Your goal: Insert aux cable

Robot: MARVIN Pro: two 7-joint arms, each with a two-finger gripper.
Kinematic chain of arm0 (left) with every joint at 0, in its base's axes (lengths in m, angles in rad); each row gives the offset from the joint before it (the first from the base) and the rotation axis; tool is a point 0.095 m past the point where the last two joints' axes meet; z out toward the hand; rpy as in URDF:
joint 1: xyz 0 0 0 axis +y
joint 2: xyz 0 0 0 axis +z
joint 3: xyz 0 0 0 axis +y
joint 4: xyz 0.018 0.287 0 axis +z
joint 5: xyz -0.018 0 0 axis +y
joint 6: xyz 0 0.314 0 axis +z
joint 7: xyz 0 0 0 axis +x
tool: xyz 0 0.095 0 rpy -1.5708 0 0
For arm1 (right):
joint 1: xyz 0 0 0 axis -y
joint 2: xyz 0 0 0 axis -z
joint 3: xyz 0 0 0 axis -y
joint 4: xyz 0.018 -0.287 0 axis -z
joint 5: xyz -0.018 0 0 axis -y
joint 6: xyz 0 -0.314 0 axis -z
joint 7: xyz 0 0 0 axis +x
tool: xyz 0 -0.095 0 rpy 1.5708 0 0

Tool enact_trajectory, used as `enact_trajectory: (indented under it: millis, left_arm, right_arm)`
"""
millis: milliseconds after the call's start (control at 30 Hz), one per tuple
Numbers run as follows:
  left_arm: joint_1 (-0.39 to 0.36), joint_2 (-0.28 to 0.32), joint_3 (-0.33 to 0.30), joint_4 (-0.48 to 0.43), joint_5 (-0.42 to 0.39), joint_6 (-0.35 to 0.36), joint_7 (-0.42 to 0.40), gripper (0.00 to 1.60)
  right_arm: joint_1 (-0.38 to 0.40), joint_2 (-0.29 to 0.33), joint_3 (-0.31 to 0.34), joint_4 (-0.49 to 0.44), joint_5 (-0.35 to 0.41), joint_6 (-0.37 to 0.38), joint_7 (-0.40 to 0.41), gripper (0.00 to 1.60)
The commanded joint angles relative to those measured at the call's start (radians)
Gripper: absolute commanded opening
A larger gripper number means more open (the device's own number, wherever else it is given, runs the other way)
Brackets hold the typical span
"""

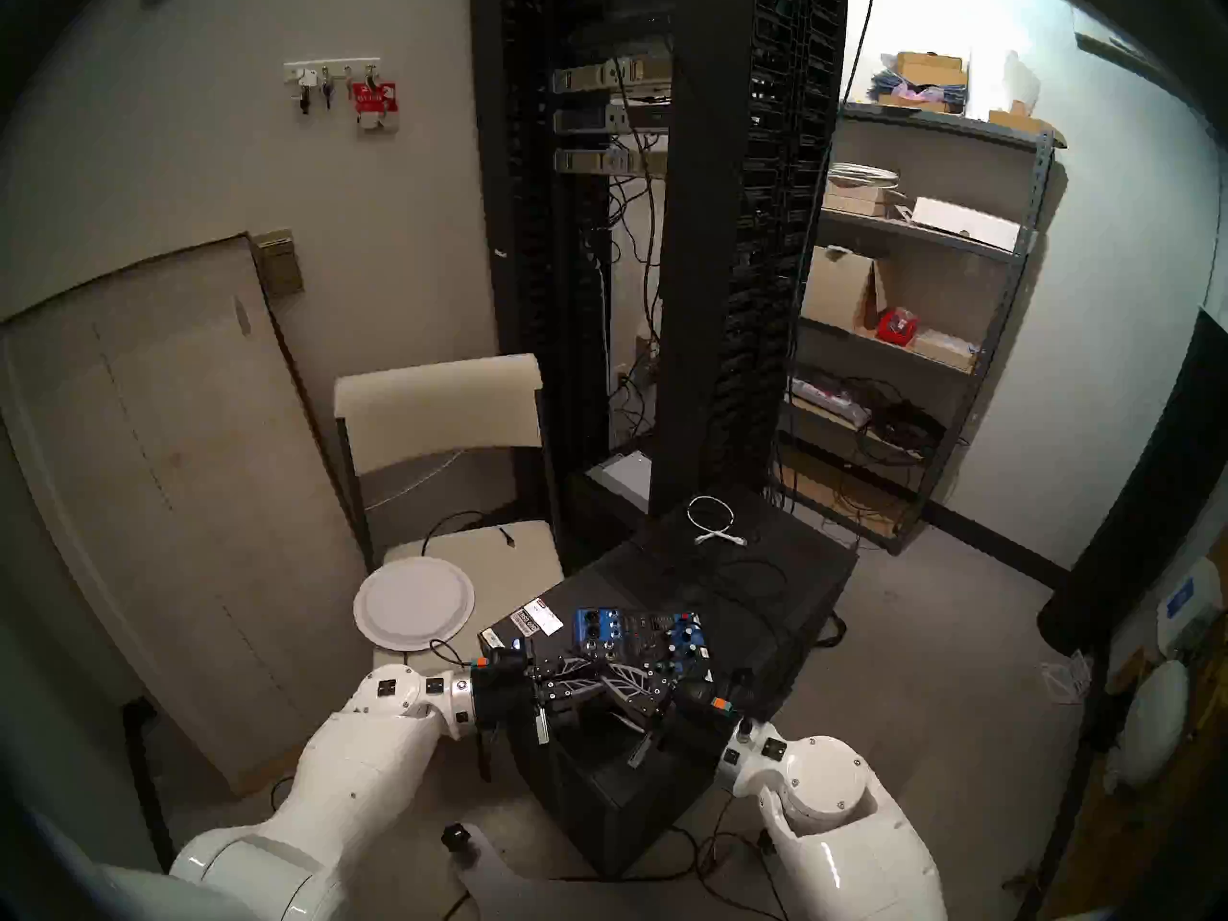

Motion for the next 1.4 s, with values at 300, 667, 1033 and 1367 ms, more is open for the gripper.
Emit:
enact_trajectory:
  millis: [300, 667, 1033, 1367]
  left_arm:
    - [-0.007, 0.020, 0.001, -0.005, -0.001, 0.011, -0.008, 0.23]
    - [-0.003, 0.015, -0.004, -0.035, -0.008, 0.027, -0.013, 0.61]
    - [0.011, 0.013, -0.016, -0.073, -0.014, 0.038, -0.017, 0.72]
    - [0.017, 0.005, -0.024, -0.092, -0.013, 0.047, -0.015, 0.73]
  right_arm:
    - [0.000, -0.008, -0.015, -0.001, 0.001, 0.006, 0.013, 0.00]
    - [0.004, -0.009, -0.013, 0.001, 0.004, 0.009, 0.015, 0.00]
    - [0.008, -0.010, -0.012, 0.004, 0.006, 0.013, 0.021, 0.00]
    - [0.004, -0.009, -0.011, -0.002, 0.007, 0.019, 0.024, 0.00]
